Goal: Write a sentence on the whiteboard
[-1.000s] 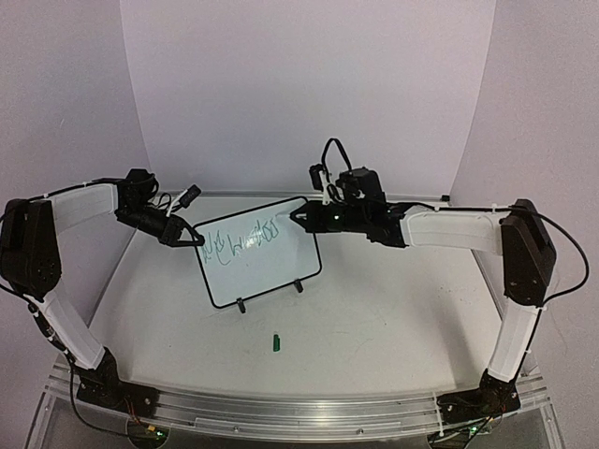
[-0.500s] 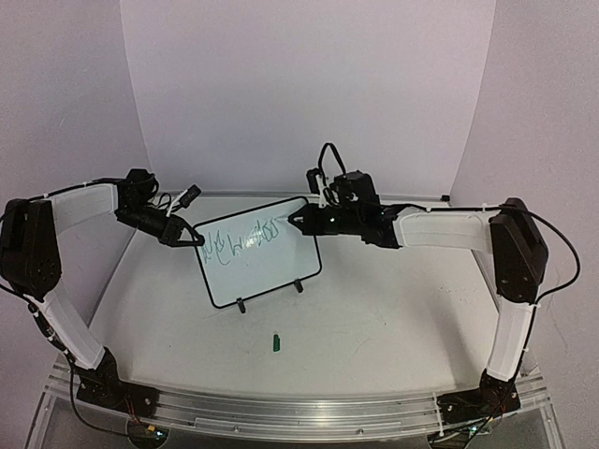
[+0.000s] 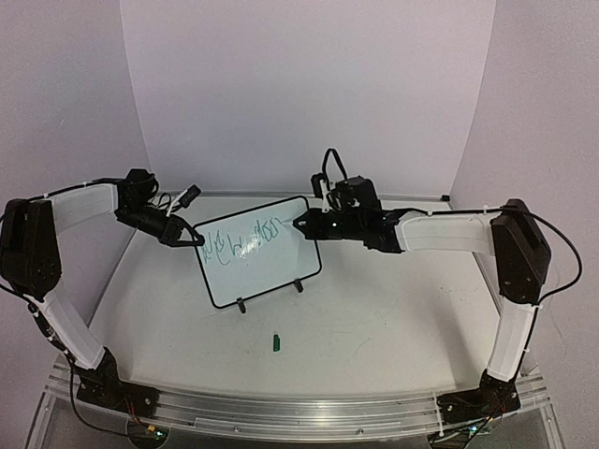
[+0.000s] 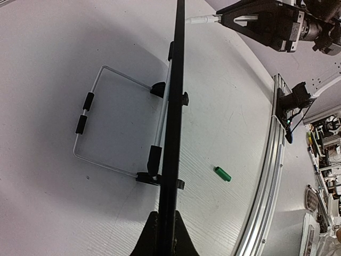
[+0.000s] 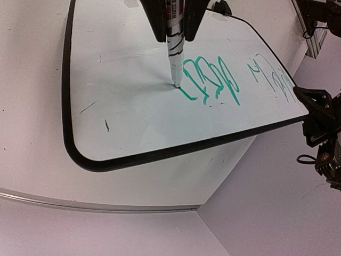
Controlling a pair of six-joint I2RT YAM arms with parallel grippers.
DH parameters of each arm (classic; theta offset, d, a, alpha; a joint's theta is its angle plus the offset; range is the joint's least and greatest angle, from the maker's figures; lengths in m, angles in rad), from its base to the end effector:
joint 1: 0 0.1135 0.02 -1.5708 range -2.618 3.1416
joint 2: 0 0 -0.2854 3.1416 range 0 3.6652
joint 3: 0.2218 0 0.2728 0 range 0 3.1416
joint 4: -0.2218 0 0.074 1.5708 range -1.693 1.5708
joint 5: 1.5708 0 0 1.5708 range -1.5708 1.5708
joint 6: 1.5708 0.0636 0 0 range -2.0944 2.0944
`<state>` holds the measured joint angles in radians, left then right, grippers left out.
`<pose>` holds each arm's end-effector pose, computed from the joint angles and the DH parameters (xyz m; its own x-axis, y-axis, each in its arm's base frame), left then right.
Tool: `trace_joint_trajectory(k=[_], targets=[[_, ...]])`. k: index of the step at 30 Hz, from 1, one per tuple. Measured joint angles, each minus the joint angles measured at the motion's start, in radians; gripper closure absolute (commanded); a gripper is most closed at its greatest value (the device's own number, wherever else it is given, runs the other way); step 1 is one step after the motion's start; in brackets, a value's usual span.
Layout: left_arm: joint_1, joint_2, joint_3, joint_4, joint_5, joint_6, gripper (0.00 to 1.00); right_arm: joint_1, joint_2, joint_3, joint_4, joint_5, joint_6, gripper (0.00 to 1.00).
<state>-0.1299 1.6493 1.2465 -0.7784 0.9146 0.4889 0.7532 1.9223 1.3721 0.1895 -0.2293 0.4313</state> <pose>0.3441 -0.0958 0.2446 -0.6325 0.3716 -0.6796 0.7640 0.4434 -0.4687 0.3575 0.3550 0.2455 -0.5772 0.0169 -0.8164 -0.6384 0.6141 0.4640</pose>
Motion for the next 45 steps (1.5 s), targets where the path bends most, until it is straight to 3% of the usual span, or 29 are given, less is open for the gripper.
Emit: trace_joint_trajectory(k=[15, 45], targets=[[0.000, 0.000, 0.000, -0.001, 0.000, 0.000, 1.00, 0.000, -0.014, -0.074, 0.003, -0.019, 0.010, 1.00], [0.000, 0.000, 0.000, -0.001, -0.002, 0.007, 1.00, -0.003, -0.014, -0.026, 0.045, 0.031, 0.038, 1.00]])
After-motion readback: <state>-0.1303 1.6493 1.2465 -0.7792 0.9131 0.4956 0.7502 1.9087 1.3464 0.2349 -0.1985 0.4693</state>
